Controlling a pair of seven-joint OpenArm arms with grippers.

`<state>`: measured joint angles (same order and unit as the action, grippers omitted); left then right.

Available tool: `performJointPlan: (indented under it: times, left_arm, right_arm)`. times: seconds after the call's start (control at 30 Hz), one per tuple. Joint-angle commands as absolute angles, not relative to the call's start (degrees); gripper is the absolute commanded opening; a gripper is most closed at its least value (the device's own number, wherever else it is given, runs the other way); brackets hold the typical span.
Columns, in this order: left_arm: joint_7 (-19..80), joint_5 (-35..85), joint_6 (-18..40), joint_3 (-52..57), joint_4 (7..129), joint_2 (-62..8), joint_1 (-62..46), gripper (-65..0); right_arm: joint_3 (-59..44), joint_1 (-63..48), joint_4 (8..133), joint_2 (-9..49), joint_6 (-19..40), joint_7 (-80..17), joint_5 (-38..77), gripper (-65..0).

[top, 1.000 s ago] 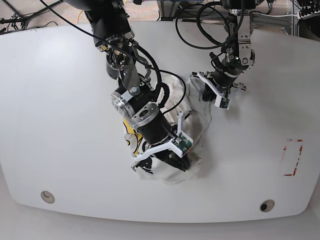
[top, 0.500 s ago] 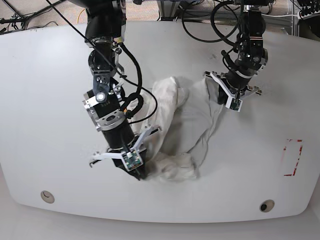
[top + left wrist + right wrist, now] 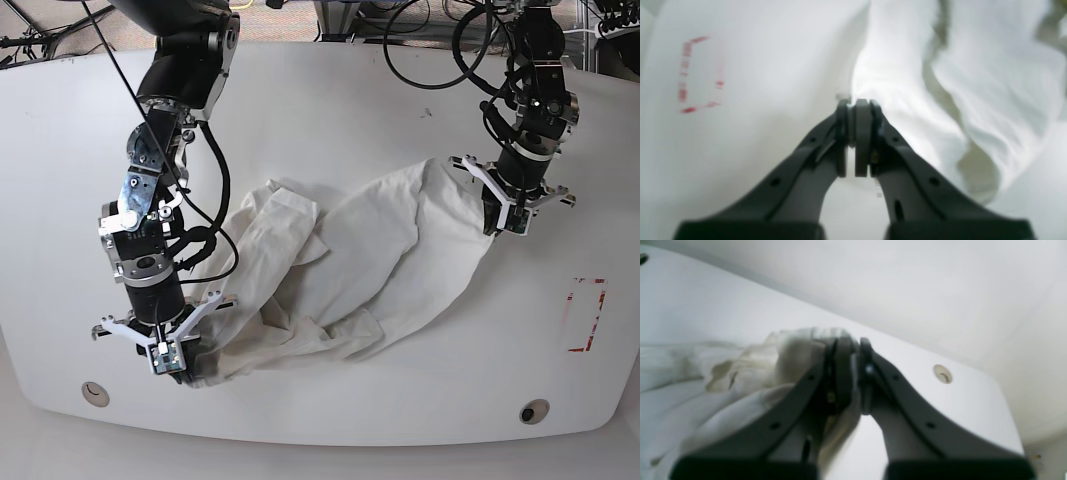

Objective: Fold the T-shirt properly
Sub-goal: 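Pull both grippers apart, stretching the shirt lengthwise across the table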

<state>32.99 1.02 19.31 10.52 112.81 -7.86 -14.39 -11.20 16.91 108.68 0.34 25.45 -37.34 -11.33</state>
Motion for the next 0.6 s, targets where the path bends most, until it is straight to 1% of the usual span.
performJointPlan:
  times: [0.0, 0.17, 0.3, 0.57]
  left_arm:
    - [31.5, 1.4, 18.9, 11.7, 114.4, -9.7, -12.4, -65.0]
    - [31.9, 1.5, 19.1, 15.1, 115.4, -10.9, -9.5, -65.0]
    - [32.0, 1.5, 19.1, 16.8, 115.4, -13.2, -6.4, -65.0]
    - [33.4, 1.5, 19.0, 19.6, 115.3, -17.0, 0.2, -65.0]
  right_arm:
    - [-11.0, 20.0, 109.7, 1.3, 25.0, -37.1, -10.7, -63.9]
    - [-10.9, 23.9, 109.7, 3.4, 25.1, -40.1, -10.8, -63.9]
    - [-10.8, 27.4, 109.8, 4.7, 25.1, -41.9, -10.8, -63.7]
    - [-10.7, 33.6, 106.3, 7.4, 25.1, -42.6, -10.8, -63.7]
